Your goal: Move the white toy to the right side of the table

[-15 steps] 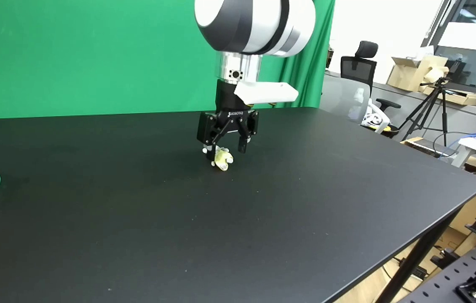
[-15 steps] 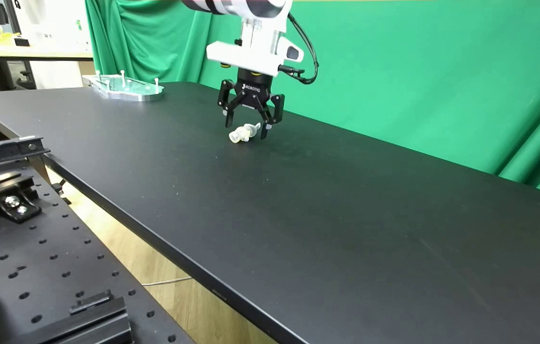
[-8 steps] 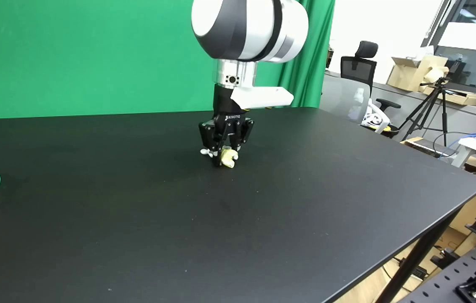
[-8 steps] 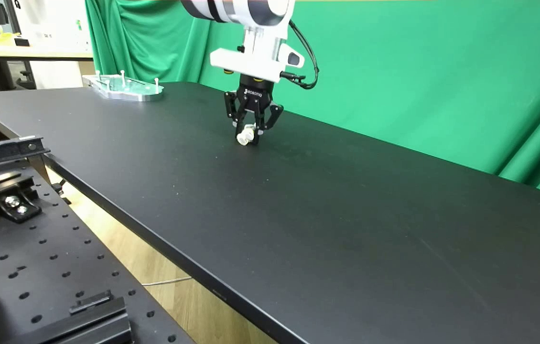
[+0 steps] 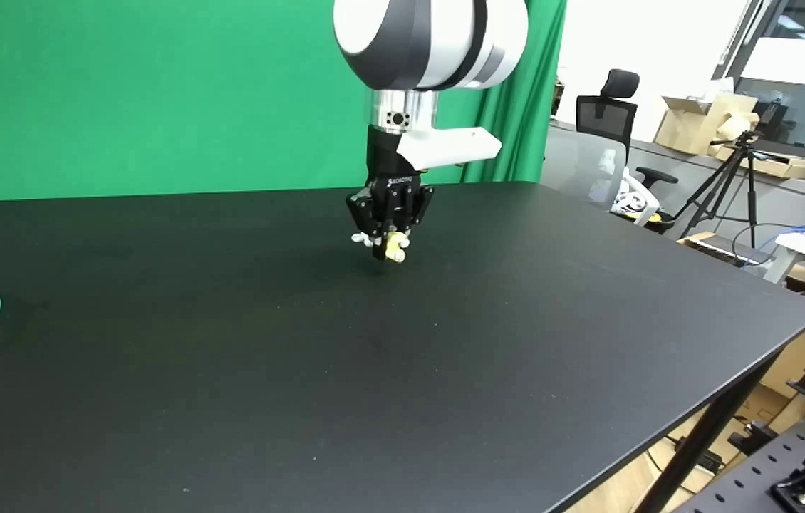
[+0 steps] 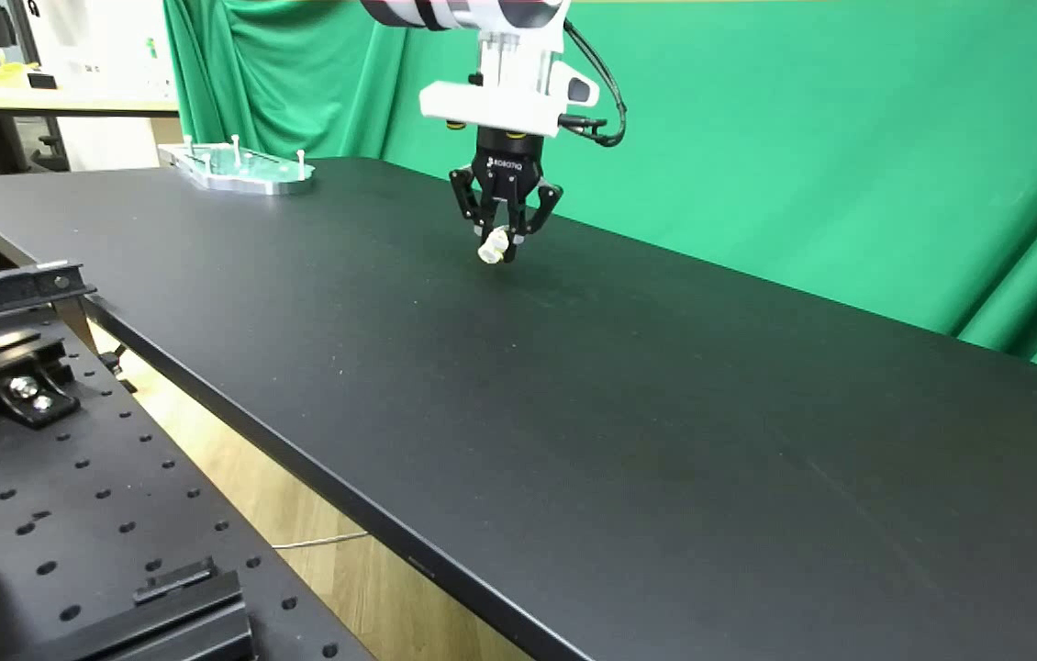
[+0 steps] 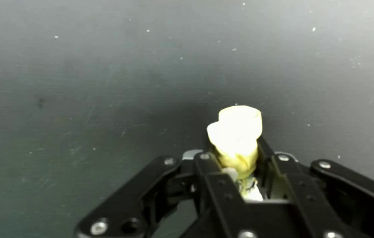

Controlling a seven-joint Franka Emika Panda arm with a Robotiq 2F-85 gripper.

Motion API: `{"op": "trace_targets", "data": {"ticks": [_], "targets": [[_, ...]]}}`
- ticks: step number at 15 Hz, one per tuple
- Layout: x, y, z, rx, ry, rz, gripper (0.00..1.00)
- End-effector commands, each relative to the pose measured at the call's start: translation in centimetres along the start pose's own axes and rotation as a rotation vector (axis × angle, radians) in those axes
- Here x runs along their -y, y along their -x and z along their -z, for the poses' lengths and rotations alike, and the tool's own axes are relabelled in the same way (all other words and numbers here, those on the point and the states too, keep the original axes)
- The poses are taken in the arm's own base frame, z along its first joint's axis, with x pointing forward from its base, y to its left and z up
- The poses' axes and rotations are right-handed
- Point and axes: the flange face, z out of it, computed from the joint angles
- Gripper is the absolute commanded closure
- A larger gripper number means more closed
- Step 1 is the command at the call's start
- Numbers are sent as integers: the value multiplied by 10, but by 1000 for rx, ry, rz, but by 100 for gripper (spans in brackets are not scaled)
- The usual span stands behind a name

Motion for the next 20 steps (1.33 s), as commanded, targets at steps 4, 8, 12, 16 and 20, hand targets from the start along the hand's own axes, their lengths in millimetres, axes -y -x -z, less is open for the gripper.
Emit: {"op": "trace_targets", "data": {"ticks": [4, 8, 12, 16, 20], "targets": [[-45, 46, 52, -48, 96, -159, 93], [-74, 75, 56, -48, 96, -244, 93], [-103, 99, 44, -47, 77, -305, 93], [-130, 118, 30, -41, 74, -367, 93], [-145, 131, 16, -35, 71, -409, 93]]}}
